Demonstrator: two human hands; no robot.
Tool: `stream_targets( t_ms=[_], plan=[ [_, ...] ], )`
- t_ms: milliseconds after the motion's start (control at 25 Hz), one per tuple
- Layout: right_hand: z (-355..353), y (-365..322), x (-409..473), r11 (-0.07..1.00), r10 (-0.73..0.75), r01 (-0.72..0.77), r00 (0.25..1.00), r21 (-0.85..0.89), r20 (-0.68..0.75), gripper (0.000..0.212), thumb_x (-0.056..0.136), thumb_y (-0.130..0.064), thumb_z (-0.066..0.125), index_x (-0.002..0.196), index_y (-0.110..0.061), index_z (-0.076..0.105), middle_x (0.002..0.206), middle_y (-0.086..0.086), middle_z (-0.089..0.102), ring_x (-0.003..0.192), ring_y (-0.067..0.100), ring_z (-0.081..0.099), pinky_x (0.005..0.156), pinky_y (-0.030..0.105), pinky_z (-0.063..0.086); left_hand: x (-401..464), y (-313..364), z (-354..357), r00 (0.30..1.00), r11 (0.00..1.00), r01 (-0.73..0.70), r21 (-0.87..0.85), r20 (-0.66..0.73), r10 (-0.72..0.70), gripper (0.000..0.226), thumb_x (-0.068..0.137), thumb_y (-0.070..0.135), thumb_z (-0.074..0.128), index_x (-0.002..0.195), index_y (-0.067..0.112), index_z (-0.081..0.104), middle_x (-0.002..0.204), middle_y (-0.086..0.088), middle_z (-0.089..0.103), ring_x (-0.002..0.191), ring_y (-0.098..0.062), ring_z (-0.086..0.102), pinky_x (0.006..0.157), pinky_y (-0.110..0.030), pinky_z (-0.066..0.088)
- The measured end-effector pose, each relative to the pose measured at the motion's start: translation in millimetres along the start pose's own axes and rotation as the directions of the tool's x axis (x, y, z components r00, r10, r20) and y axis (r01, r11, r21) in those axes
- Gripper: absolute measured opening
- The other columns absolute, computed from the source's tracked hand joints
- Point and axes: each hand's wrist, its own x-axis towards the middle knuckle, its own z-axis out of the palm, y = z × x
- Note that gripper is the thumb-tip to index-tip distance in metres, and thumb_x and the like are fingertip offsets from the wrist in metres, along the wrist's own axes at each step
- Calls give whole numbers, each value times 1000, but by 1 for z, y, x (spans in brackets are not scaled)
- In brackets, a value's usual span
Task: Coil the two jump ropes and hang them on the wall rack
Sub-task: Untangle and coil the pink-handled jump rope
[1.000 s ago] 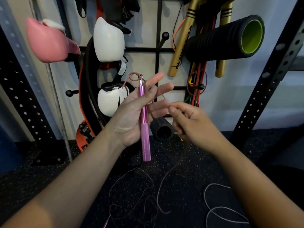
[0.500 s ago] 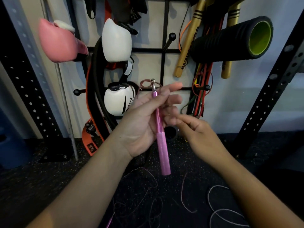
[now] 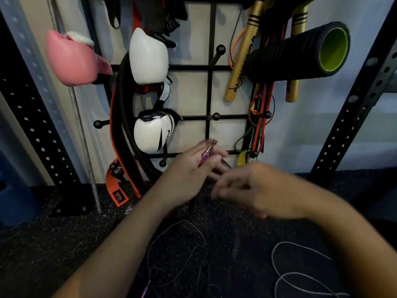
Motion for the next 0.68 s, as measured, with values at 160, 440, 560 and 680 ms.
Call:
stream_targets(
  t_ms=[160, 440, 560, 680],
  plan=[
    [-29, 0, -4, 995, -64, 91, 880, 35, -470, 15, 85, -40, 74, 79, -26, 74, 50, -10, 55, 42, 2, 41, 45, 12, 34, -4, 1, 1, 960, 926, 206, -317, 247, -129, 41, 101, 50, 47, 89, 14, 61, 53, 6, 42, 36, -10, 38, 49, -31, 29],
    [-13, 15, 16, 967, -113, 220, 826, 130, -553, 10, 100, -26, 64, 98, -26, 73, 77, 2, 74, 67, 17, 67, 63, 30, 56, -2, 8, -6, 966, 838, 189, -512, 248, -67, 26, 97, 32, 55, 105, 10, 68, 74, -7, 74, 52, -16, 71, 44, -21, 53],
    [-10, 20, 17, 962, -2, 185, 742, 201, -671, 23, 93, -39, 71, 80, -20, 69, 50, -2, 62, 41, 12, 47, 44, 24, 41, 0, 3, 1, 982, 848, 138, -512, 180, -51, 35, 97, 40, 54, 115, 17, 74, 67, -2, 68, 31, -3, 43, 33, -16, 31],
    [-7, 26, 20, 966, 17, 162, 739, 202, -673, 31, 98, -41, 64, 76, -20, 69, 48, -10, 49, 45, 7, 39, 49, 22, 35, 2, 0, 0, 981, 796, 138, -589, 195, -26, 35, 98, 31, 55, 122, 11, 72, 69, 2, 56, 32, 0, 30, 33, -18, 20]
  ],
)
